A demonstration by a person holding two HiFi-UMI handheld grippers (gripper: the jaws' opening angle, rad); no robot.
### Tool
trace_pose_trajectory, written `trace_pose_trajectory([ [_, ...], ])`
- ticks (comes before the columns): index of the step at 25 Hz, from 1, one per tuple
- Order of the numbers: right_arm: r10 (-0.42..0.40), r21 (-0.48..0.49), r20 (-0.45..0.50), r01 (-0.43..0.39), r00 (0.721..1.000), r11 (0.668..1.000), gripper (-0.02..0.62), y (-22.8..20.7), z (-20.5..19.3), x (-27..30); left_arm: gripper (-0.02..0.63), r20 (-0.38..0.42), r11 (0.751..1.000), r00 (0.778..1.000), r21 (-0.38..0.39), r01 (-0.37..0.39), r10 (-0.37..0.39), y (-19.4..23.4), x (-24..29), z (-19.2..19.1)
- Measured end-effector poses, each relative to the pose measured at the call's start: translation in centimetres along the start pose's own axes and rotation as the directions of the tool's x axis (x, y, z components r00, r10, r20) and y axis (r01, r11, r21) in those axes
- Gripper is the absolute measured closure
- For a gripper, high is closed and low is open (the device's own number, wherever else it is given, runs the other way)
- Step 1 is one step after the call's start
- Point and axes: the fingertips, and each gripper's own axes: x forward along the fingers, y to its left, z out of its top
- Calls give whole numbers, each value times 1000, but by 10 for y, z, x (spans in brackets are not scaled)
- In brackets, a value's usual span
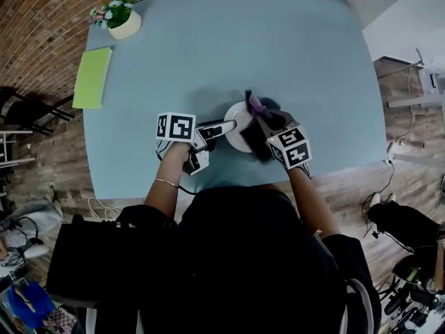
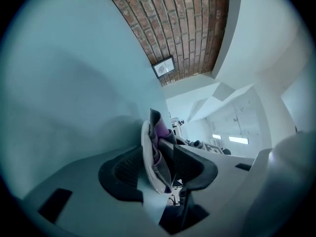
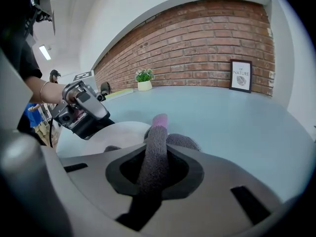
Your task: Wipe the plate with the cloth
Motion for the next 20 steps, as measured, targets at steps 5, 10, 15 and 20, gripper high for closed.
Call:
trace_pose_trajectory([
  [5,9,7,-10,-9,1000,1000,557,-2,-2,0,407,5,1000,1000,19,-1,1,2,4,3],
  [10,9,1,-9,-9,1000,1000,557,1,0,2,403,-68,1000,998,16,-9,10,3,18,-8],
  [15,8,0,-1,-8,1000,1000,557,1,1,1,416,-88,995,993,72,-75,81,6,22,-10],
  [20,9,3,7,-9,1000,1000,557,0,2,0,551,-84,981,983,127,-150,161,14,19,-11],
])
